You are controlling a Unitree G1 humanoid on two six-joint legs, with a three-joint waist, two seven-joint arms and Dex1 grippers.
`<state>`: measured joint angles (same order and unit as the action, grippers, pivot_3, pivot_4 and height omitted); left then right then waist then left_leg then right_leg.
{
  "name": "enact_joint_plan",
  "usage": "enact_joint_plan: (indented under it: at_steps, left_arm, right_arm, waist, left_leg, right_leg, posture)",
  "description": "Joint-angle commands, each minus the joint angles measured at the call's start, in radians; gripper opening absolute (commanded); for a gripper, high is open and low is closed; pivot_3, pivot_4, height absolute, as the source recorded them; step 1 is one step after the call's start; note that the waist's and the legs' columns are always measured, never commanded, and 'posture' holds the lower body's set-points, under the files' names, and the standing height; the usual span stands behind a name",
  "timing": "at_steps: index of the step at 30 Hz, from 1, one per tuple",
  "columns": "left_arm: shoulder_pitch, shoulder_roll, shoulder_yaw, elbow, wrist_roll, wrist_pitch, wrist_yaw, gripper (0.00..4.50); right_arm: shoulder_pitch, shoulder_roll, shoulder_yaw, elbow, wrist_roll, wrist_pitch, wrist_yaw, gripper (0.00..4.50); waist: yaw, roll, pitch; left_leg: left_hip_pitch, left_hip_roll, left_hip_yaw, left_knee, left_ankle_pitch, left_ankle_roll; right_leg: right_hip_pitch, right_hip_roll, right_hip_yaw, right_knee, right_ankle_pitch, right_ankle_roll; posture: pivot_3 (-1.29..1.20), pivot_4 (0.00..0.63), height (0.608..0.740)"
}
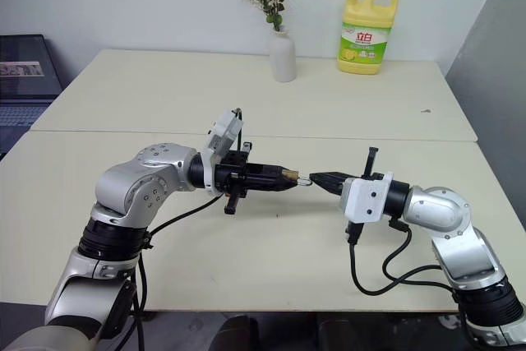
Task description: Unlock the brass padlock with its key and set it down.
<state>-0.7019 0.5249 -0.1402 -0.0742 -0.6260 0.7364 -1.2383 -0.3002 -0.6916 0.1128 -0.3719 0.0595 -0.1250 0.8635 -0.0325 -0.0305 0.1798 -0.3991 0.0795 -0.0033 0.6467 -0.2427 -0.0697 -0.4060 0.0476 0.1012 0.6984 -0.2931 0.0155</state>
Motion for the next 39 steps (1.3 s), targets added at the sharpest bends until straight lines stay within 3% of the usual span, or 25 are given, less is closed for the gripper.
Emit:
enact_joint_plan:
  at_steps: [1,39]
  left_arm:
    - [-0.006,0.015,0.018,-0.046,-0.03,0.009,-0.014,0.17]
    - [0.004,0.011,0.019,-0.045,-0.028,0.007,0.011,0.17]
  right_arm:
    - [-0.022,0.002,0.003,-0.007,0.018,-0.025,0.015,0.0]
    - [0.02,-0.009,0.01,-0.045,0.047,-0.003,0.051,0.0]
  waist:
    - [0.0,0.0,0.0]
    - [0.0,0.0,0.0]
  left_leg:
    - [0.0,0.0,0.0,0.0,0.0,0.0]
    - [0.0,0.0,0.0,0.0,0.0,0.0]
  right_leg:
    - [0.0,0.0,0.0,0.0,0.0,0.0]
    - [0.0,0.0,0.0,0.0,0.0,0.0]
  posture:
    - [0.0,0.15,0.74]
    - [0.0,0.15,0.74]
